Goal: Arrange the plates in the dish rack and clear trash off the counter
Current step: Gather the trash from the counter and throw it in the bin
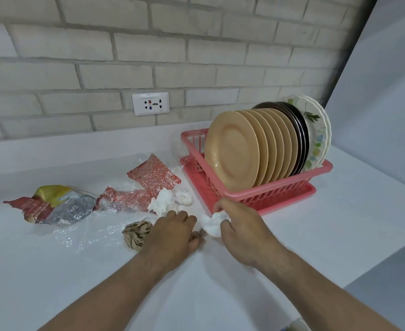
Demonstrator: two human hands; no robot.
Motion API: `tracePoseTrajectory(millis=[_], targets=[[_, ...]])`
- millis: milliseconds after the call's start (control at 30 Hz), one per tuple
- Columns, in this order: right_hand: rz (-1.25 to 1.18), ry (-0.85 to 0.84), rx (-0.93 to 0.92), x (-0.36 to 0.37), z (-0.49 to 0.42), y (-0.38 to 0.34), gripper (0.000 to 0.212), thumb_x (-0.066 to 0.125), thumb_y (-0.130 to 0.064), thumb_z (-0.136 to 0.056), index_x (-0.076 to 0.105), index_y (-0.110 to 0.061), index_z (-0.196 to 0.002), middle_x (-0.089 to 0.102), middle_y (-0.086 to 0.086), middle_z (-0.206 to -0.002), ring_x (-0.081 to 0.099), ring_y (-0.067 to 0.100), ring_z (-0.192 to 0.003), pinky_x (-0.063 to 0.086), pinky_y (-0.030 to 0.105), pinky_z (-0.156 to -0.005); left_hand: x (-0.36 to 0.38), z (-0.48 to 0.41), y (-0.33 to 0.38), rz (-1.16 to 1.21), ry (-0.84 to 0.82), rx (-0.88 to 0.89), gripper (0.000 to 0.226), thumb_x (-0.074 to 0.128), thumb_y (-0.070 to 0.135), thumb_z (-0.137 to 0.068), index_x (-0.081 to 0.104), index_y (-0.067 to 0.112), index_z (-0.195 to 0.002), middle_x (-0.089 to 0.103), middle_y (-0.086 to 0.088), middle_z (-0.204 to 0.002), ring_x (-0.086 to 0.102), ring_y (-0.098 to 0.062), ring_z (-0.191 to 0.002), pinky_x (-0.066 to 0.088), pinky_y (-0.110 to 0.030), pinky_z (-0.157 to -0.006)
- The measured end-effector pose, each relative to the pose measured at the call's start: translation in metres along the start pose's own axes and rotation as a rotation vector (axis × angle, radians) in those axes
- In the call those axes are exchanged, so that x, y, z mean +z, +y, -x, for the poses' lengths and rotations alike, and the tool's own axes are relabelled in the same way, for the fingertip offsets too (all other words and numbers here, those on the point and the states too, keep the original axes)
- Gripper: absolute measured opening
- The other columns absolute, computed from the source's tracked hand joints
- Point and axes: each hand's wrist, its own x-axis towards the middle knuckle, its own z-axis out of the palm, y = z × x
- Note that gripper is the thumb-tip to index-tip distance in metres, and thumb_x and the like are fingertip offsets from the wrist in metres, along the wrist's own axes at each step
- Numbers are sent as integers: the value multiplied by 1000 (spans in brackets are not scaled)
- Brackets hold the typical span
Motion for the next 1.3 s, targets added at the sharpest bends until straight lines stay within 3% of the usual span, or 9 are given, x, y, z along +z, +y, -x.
tracePoseTrajectory(millis=[100, 200, 367, 533, 667, 767, 933, 1133, 1300], targets=[[12, -25, 28, 2, 5, 12, 4, 47, -28, -90, 51, -26, -88, 53, -8, -95, 49, 13, -90, 41, 28, -76, 4, 3, 11, -124, -50, 27, 33, 59, 52, -86, 63, 21, -99, 60, 1, -90, 55, -23, -87, 42, -37, -72], [27, -2, 80, 5, 4, 18, 29, 59, -48, -87, 46, -25, -76, 52, -10, -82, 46, 9, -75, 39, 27, -64, 19, 7, 10, -204, 64, 161, 15, 73, 35, -76, 67, 22, -73, 55, 5, -60, 53, -19, -59, 43, -34, -55], [7, 21, 95, 17, -8, 20, 16, 54, -29, -96, 49, -17, -86, 55, -4, -84, 47, 12, -69, 42, 28, -60, 10, 15, 1, -67, 204, 196, 25, 59, 27, -87, 59, 17, -65, 50, 1, -58, 50, -20, -53, 42, -30, -47], [17, -123, 41, 40, -32, 12, 40, 45, -7, -98, 49, -26, -133, 57, 6, -116, 60, 22, -98, 52, 34, -79, -12, 26, -28, 118, 109, -108, 34, 55, 9, -81, 58, 17, -114, 59, -4, -99, 65, -31, -70, 53, -39, -57], [167, -170, 50, 69, -62, -3, 38, 47, -33, -100, 46, -16, -134, 60, 18, -117, 58, 36, -104, 50, 38, -81, -19, 30, -41, 295, 209, -193, 60, 59, -5, -77, 45, 31, -123, 65, -3, -108, 65, -26, -86, 54, -39, -73], [270, -192, 119, 85, -73, -7, 31, 47, -31, -101, 47, -12, -125, 60, 17, -114, 59, 37, -103, 46, 37, -74, -24, 32, -43, 336, 354, -197, 4, 56, 27, -91, 53, 27, -90, 60, 5, -84, 59, -15, -68, 49, -30, -64], [297, -127, 126, 90, -72, -2, 24, 48, -21, -99, 51, -8, -119, 60, 15, -113, 60, 34, -105, 44, 35, -74, -31, 36, -46, 309, 418, -246, 41, 58, 47, -85, 32, 29, -59, 36, 11, -60, 39, -3, -51, 26, -13, -50], [267, -158, 87, 69, -45, 8, 13, 41, -23, -98, 47, -11, -95, 52, 12, -99, 52, 29, -86, 41, 33, -72, -29, 34, -41, 444, 343, -405, 36, 67, 38, -85, 49, 12, -67, 50, 2, -53, 48, -15, -53, 32, -22, -49], [272, -245, 152, 50, -21, 12, 22, 42, -29, -99, 54, -12, -93, 41, 7, -119, 53, 26, -92, 46, 33, -78, -26, 31, -26, 549, 265, -405, 2, 58, 34, -93, 56, 34, -92, 59, 3, -57, 58, -10, -52, 45, -21, -50]])
